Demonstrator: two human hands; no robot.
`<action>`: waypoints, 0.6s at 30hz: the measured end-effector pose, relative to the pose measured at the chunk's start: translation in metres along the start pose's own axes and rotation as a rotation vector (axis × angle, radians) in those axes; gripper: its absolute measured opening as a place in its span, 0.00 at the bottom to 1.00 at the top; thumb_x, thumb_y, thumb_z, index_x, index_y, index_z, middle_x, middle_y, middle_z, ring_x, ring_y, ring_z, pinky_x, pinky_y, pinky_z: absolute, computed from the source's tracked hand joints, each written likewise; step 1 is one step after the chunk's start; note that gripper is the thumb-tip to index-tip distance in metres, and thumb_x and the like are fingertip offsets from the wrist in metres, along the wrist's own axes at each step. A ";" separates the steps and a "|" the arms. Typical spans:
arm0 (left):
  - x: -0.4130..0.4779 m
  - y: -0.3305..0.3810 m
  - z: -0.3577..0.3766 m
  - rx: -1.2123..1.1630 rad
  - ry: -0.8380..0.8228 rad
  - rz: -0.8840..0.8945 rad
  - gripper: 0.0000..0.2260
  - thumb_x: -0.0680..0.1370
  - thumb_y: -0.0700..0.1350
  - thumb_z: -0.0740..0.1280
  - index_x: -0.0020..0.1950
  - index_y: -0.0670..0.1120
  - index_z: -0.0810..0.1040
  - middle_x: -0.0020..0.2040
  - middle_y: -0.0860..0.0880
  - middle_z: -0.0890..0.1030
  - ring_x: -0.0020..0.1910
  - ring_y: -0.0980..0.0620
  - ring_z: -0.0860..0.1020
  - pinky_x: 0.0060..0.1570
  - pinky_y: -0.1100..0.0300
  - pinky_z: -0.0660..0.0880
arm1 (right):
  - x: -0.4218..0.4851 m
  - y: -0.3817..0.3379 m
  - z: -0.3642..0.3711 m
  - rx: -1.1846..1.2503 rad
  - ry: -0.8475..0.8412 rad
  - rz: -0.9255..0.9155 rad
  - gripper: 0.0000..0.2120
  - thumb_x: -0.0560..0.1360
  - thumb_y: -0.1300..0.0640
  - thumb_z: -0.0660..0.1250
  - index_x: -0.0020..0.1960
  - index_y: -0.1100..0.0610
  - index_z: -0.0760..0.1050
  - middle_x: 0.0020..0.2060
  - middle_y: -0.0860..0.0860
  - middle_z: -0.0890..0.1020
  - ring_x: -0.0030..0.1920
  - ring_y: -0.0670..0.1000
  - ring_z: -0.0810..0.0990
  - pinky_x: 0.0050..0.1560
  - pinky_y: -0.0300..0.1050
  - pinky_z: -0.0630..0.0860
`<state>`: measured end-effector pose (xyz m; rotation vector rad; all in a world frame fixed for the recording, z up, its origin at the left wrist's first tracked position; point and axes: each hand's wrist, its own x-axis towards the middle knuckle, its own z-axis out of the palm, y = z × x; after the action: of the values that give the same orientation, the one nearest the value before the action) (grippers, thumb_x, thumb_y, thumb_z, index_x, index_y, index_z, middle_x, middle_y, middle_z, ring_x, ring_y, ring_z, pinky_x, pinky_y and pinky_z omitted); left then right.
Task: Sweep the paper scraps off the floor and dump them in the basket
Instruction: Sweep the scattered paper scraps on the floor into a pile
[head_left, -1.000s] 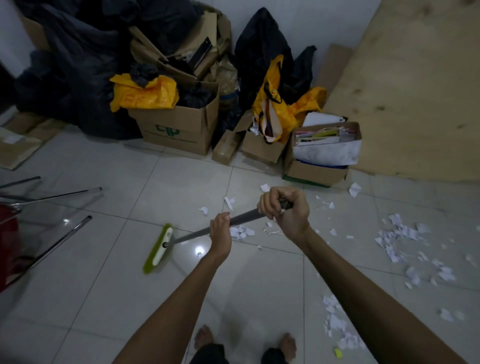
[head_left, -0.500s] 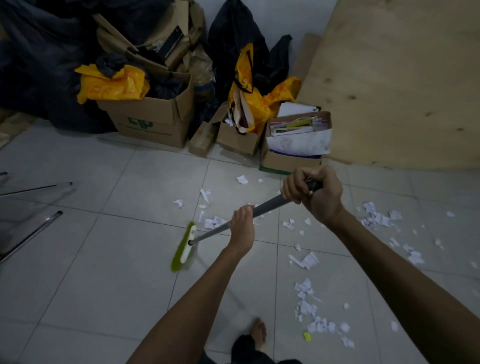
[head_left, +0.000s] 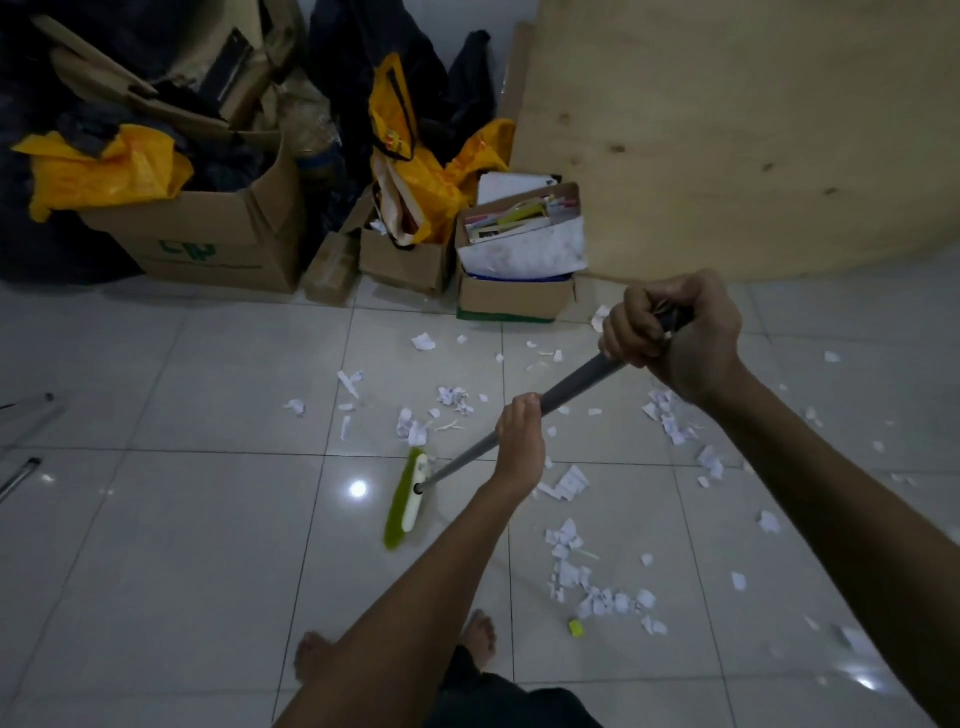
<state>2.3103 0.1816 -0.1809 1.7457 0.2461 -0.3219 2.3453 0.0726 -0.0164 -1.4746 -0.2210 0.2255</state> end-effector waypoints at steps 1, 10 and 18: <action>-0.002 0.005 0.009 -0.003 -0.023 -0.002 0.20 0.83 0.49 0.47 0.69 0.40 0.67 0.69 0.41 0.69 0.69 0.45 0.65 0.66 0.59 0.61 | -0.004 -0.005 -0.007 0.000 0.009 0.004 0.18 0.68 0.55 0.45 0.21 0.50 0.63 0.18 0.47 0.63 0.22 0.48 0.58 0.30 0.45 0.57; -0.021 0.031 0.073 -0.115 -0.193 -0.045 0.19 0.83 0.51 0.44 0.65 0.45 0.67 0.64 0.40 0.69 0.68 0.43 0.64 0.66 0.55 0.59 | -0.032 -0.037 -0.050 -0.060 0.117 0.036 0.17 0.68 0.54 0.45 0.22 0.52 0.61 0.18 0.50 0.59 0.23 0.48 0.54 0.28 0.42 0.55; -0.016 0.035 0.087 -0.266 -0.174 -0.060 0.16 0.83 0.51 0.45 0.64 0.49 0.68 0.66 0.42 0.69 0.62 0.52 0.65 0.64 0.56 0.58 | -0.027 -0.044 -0.037 -0.002 0.295 -0.005 0.16 0.67 0.53 0.47 0.21 0.52 0.60 0.17 0.48 0.59 0.21 0.47 0.53 0.29 0.43 0.51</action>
<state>2.3004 0.0892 -0.1589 1.4410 0.2057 -0.4606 2.3307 0.0256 0.0240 -1.4892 0.0138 0.0023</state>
